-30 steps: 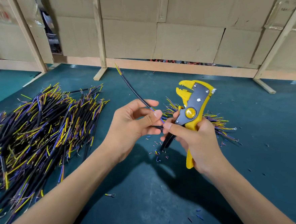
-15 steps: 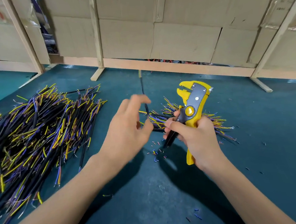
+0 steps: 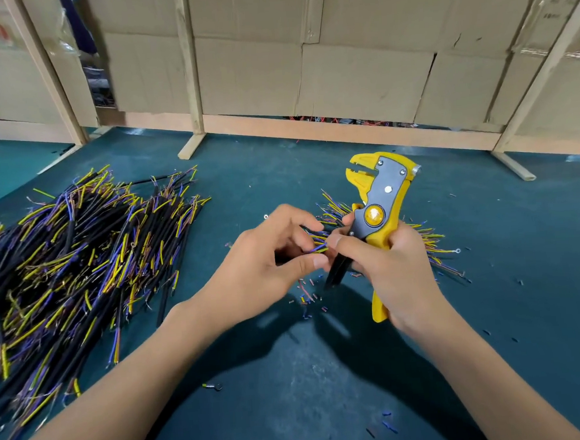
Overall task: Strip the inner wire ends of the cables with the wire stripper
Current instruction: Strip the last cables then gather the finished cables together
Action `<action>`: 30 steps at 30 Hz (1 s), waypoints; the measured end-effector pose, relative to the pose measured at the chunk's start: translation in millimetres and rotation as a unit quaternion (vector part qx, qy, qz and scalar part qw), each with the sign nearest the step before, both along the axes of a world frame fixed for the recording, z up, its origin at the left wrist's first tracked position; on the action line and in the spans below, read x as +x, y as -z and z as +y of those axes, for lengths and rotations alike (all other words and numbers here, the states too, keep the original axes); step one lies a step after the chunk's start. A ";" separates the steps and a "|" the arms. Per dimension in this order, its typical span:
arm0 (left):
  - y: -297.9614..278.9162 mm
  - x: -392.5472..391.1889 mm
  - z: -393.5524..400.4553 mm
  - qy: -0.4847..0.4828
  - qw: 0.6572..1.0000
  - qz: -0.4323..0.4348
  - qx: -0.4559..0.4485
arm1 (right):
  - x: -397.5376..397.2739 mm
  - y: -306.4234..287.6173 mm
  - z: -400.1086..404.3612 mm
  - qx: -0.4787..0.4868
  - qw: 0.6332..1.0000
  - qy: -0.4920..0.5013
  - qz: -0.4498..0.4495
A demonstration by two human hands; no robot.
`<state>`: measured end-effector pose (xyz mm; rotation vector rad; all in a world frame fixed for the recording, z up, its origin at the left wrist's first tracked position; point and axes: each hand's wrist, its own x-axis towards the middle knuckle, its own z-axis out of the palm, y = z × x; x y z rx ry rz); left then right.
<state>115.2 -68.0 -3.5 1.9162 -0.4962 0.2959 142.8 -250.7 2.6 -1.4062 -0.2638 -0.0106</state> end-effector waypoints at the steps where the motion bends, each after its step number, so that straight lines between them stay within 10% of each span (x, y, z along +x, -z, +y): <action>1: -0.6 -0.3 -0.3 0.003 1.000 -0.011 -0.004 | -0.1 -0.8 -0.1 0.007 1.000 -0.002 0.006; 16: 2.3 0.1 -2.1 -0.019 1.000 -0.012 -0.013 | 3.3 0.6 -2.6 0.039 0.998 -0.042 -0.018; 30: -14.1 4.1 26.3 -0.112 0.989 -0.089 -0.047 | 5.0 14.6 -11.2 0.022 0.924 -0.369 0.103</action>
